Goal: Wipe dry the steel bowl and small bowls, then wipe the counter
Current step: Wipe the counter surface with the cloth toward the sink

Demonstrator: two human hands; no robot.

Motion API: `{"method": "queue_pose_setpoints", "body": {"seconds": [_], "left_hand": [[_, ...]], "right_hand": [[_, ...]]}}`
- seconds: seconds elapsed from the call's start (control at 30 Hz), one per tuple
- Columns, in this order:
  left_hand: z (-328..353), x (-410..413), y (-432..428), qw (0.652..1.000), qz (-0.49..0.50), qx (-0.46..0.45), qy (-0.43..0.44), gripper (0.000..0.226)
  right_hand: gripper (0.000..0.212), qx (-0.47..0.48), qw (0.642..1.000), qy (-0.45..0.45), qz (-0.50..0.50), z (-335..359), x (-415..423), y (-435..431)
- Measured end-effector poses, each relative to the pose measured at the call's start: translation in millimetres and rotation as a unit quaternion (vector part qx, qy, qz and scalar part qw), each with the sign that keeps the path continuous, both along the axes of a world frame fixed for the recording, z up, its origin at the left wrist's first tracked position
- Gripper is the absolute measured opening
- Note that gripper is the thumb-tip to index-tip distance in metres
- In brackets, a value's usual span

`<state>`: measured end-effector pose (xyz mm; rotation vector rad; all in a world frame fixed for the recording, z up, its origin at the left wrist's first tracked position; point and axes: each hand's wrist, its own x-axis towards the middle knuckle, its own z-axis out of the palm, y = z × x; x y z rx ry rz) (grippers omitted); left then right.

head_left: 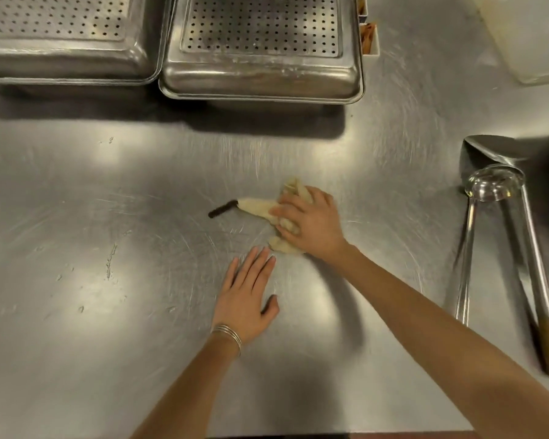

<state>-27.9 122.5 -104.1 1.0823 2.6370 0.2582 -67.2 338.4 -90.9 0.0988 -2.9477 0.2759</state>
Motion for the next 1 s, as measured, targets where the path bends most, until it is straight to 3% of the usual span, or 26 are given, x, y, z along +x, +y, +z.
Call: {"method": "queue_pose_setpoints", "body": {"seconds": [0.1, 0.23, 0.3, 0.43, 0.6, 0.7, 0.8, 0.93, 1.0], "left_hand": [[-0.1, -0.9, -1.0, 1.000, -0.003, 0.005, -0.002, 0.064], [6.4, 6.2, -8.5, 0.998, -0.003, 0.064, 0.003, 0.056], [9.3, 17.9, -24.2, 0.996, 0.019, 0.081, 0.011, 0.055], [13.6, 51.9, -66.0, 0.995, 0.066, 0.073, 0.015, 0.059], [10.4, 83.6, -96.8, 0.999, 0.025, 0.038, 0.015, 0.059], [4.5, 84.8, -104.0, 1.000, 0.003, 0.015, 0.004, 0.060], [8.6, 82.3, -109.3, 1.000, -0.012, 0.015, 0.000, 0.057], [17.4, 87.8, -156.3, 0.999, 0.021, 0.039, 0.001, 0.056], [16.3, 86.4, -198.3, 0.997, 0.069, 0.036, 0.015, 0.057]], "right_hand": [[0.036, 0.025, 0.999, 0.025, -0.030, 0.2, 66.7, 65.4], [0.044, -0.010, 0.963, -0.050, -0.264, 15.5, 63.2, 107.3], [0.046, -0.019, 0.944, -0.072, -0.322, 17.6, 50.6, 84.2], [0.041, -0.008, 0.966, -0.019, -0.256, 7.7, 84.5, 15.7], [0.036, -0.030, 0.992, 0.006, -0.123, 6.2, 209.1, -85.9], [0.035, -0.006, 0.999, -0.005, -0.046, 9.3, 277.3, -72.8], [0.038, 0.030, 0.988, -0.015, -0.149, 12.2, 272.5, -48.9], [0.048, -0.035, 0.912, -0.039, -0.408, 11.7, 194.7, -88.5], [0.051, -0.058, 0.894, -0.055, -0.441, 11.5, 156.4, -125.0]]}}
